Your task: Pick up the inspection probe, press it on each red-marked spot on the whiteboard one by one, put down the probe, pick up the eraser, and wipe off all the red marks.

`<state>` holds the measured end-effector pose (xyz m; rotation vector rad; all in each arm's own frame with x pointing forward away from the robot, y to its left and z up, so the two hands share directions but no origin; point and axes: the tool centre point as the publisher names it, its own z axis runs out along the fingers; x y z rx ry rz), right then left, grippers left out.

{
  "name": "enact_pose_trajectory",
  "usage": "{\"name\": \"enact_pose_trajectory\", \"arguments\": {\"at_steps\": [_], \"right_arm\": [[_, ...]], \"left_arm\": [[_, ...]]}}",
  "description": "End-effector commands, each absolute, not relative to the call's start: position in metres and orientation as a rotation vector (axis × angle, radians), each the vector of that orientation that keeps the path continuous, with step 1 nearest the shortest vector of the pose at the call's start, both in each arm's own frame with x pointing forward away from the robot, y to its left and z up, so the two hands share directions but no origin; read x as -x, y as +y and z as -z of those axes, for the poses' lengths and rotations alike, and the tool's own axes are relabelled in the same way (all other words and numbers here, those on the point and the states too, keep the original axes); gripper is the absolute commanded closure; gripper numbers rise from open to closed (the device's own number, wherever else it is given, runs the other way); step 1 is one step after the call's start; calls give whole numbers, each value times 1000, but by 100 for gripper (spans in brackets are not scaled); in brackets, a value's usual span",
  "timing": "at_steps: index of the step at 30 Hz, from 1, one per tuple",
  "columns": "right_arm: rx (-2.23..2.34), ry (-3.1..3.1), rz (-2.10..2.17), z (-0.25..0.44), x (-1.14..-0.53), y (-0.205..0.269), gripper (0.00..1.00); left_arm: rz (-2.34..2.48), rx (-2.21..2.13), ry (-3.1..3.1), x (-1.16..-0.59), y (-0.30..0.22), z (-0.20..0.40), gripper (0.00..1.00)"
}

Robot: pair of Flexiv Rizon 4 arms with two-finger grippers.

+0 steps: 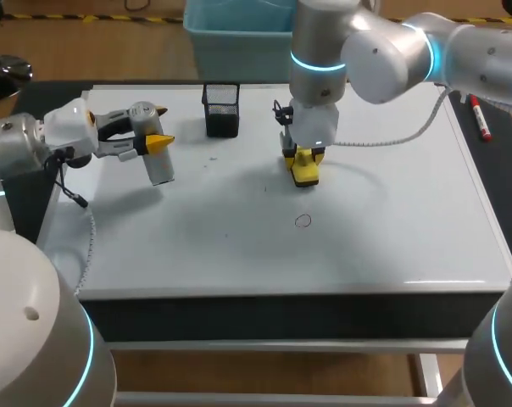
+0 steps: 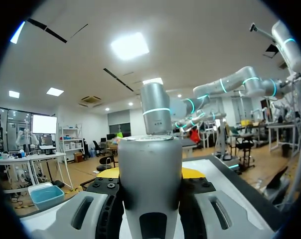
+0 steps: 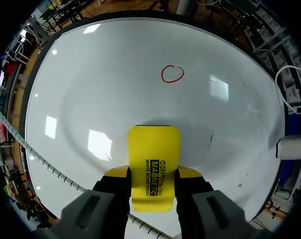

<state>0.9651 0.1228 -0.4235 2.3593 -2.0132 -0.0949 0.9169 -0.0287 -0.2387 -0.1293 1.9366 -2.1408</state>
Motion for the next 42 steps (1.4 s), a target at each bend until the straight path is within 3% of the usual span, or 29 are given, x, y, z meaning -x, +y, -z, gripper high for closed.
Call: {"name": "enact_pose_trajectory", "arguments": {"at_steps": [1,26,42], "right_arm": [[-2345,-2007,100,431,-972,122,100],[-2135,-2156,23,438,-1004,30,100],[-2119,-2329,-27,347,-1018,-23,100]], "left_arm": [[2140,130,1936,-917,-29,238,100],[2140,130,1936,-917,-29,238,100],[2140,130,1936,-917,-29,238,100]]}}
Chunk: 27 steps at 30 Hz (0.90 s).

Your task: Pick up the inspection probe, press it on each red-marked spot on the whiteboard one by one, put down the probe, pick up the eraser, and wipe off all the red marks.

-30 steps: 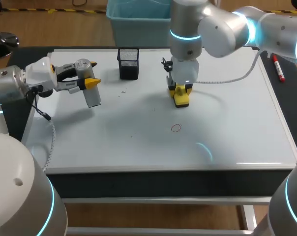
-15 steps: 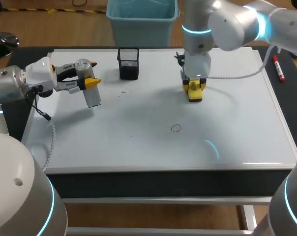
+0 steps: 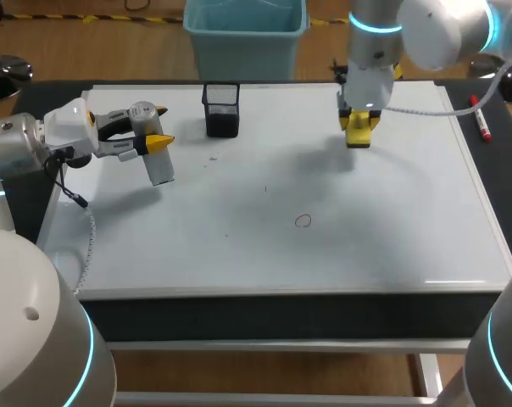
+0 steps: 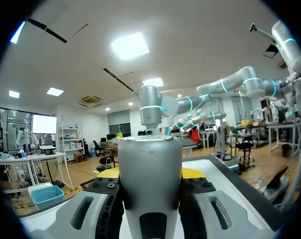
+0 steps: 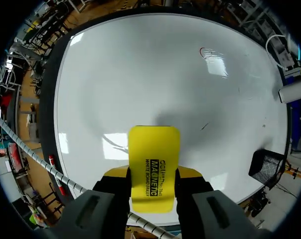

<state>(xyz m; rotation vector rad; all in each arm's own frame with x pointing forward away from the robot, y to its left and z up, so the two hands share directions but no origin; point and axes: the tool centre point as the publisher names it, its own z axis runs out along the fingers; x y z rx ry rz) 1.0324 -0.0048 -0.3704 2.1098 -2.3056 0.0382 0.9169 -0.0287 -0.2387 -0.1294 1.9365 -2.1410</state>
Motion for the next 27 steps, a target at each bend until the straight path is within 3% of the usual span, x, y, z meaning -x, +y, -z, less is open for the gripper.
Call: {"name": "enact_pose_trajectory", "arguments": {"at_steps": [1,14,27], "right_arm": [[-2115,-2327,-36,353,-1030,-33,100],[-1960,-2428,-37,359,-1042,-91,100],[-1922,-2470,-44,351,-1041,-108,100]], "left_arm": [[2140,130,1936,-917,-29,238,100],[2140,130,1936,-917,-29,238,100],[2140,130,1936,-917,-29,238,100]]}}
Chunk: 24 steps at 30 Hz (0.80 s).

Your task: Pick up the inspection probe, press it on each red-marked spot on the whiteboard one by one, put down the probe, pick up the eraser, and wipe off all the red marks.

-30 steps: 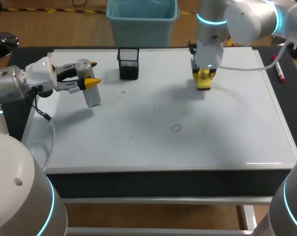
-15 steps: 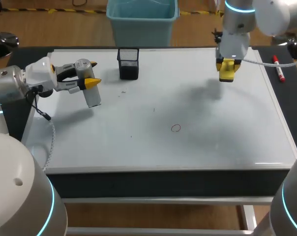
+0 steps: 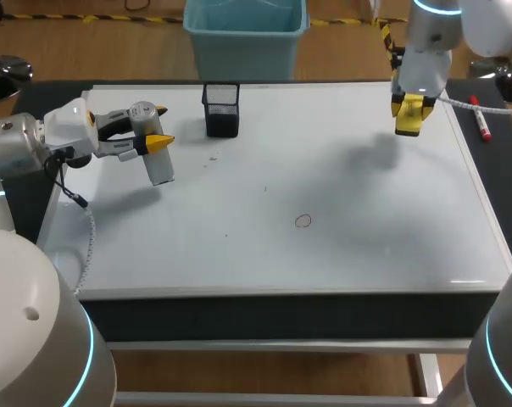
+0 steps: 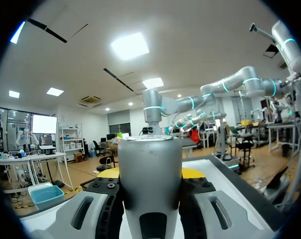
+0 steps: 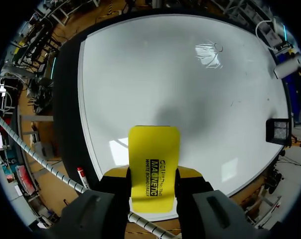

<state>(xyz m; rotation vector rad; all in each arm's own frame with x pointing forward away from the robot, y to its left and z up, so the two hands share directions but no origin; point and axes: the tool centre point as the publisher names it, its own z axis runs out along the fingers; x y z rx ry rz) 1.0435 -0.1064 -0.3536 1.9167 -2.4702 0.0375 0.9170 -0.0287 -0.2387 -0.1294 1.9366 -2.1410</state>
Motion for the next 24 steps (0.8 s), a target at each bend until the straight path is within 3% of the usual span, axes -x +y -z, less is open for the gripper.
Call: {"name": "enact_pose_trajectory", "arguments": {"at_steps": [1,11,24], "right_arm": [[-1922,-2470,-44,351,-1041,-108,100],[-1922,-2470,-44,351,-1041,-108,100],[-1922,-2470,-44,351,-1041,-108,100]], "left_arm": [[2140,130,1936,-917,-29,238,100],[2140,130,1936,-917,-29,238,100],[2238,36,2015,-901,-128,227,100]]}}
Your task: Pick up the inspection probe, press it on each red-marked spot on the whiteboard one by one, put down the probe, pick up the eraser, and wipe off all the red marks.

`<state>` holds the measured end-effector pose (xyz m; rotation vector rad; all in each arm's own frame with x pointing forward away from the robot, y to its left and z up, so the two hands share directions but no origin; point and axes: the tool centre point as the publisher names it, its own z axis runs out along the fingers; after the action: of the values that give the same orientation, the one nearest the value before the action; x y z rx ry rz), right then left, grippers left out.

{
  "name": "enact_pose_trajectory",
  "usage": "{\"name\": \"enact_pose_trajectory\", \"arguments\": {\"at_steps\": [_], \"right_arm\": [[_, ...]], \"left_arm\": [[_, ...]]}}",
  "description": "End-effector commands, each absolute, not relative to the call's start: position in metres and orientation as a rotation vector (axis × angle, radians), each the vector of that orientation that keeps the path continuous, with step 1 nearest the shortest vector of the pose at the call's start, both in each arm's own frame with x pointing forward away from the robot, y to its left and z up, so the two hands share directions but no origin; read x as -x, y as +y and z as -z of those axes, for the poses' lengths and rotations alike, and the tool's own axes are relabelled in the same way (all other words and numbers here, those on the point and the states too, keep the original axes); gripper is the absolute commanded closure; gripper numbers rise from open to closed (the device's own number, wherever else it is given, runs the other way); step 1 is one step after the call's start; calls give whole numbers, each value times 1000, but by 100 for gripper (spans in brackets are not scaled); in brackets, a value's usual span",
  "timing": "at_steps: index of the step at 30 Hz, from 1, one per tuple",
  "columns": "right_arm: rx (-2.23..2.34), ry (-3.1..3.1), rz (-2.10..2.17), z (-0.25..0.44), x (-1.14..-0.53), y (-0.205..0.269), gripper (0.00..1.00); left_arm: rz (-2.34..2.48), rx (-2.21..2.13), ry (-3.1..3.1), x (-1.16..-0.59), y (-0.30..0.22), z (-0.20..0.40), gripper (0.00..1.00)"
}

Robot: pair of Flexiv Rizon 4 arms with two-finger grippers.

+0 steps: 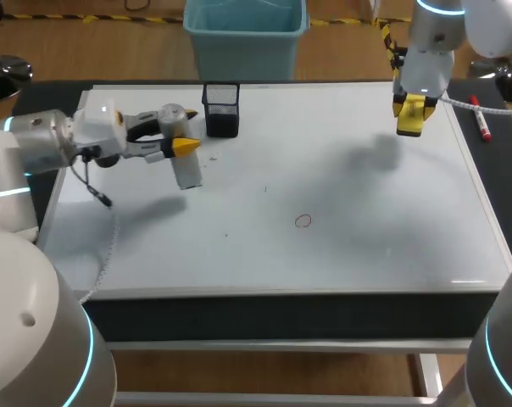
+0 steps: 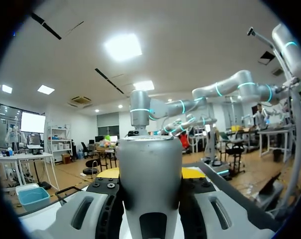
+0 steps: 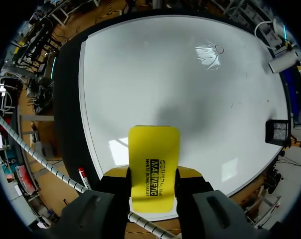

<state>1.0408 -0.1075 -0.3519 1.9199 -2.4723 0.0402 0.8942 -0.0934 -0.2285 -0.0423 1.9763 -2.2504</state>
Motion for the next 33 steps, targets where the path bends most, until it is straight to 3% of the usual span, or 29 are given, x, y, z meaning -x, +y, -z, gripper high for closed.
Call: {"name": "enact_pose_trajectory", "arguments": {"at_steps": [1,20,33], "right_arm": [[-1922,-2470,-44,351,-1041,-108,100],[-1922,-2470,-44,351,-1041,-108,100],[-1922,-2470,-44,351,-1041,-108,100]], "left_arm": [[2242,35,2024,-900,-134,227,100],[2377,-191,2212,-887,-279,256,100],[2456,-266,2177,-863,-319,260,100]]}}
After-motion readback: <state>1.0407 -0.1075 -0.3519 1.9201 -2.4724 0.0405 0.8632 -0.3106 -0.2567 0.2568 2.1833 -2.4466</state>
